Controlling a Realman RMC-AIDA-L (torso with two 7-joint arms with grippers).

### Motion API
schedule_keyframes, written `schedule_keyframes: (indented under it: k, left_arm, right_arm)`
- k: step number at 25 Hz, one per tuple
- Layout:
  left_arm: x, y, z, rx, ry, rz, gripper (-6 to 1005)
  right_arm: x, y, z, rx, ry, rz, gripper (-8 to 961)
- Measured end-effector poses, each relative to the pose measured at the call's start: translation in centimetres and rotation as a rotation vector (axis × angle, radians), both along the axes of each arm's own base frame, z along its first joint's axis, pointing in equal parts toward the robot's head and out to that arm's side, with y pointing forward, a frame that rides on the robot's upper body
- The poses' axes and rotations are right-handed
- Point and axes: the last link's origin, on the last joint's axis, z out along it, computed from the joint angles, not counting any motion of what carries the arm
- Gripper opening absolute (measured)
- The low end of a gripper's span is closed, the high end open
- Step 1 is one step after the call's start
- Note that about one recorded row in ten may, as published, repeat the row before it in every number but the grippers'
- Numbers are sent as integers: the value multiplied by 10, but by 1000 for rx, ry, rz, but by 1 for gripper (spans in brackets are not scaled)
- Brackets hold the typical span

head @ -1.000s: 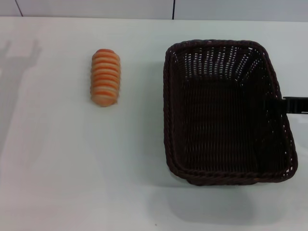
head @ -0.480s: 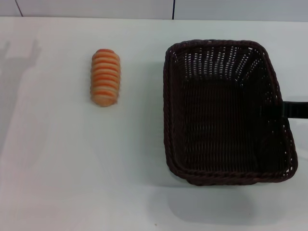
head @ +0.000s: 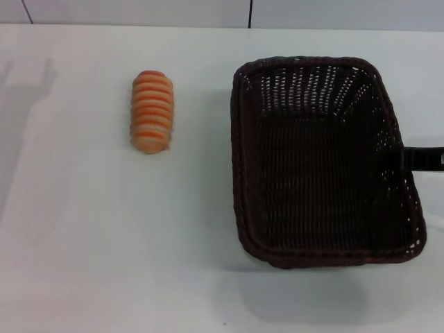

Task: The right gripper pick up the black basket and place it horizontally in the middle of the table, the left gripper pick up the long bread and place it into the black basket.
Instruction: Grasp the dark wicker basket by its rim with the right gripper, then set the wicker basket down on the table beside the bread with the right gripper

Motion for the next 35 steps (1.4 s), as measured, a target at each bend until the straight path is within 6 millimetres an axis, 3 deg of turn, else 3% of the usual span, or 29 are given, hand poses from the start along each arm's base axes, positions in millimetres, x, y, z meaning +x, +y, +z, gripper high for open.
schedule_keyframes:
  k: [1,8,17,19,24,31,35]
  left_arm:
    - [0,0,0,1,0,1,828]
    - [0,0,0,1,0,0,827]
    - [-3,-3,4,16,-12,4,827]
    - [-4,-4,5,24,-18,10,826]
    - [-7,-4,7,37,-23,25,826]
    - [-8,-5,7,43,-29,33,825]
    - [-8,-5,7,43,-32,32,825]
  right_arm:
    - [0,0,1,3,0,0,213]
    - [1,2,3,12,-12,16,166]
    - [-13,25,30,43,-147,288,166]
    - [-27,32,34,37,-218,442,166]
    - [-50,34,37,28,-268,600,165]
    - [-98,22,40,-48,-259,885,165]
    - [-111,18,39,-89,-242,949,165]
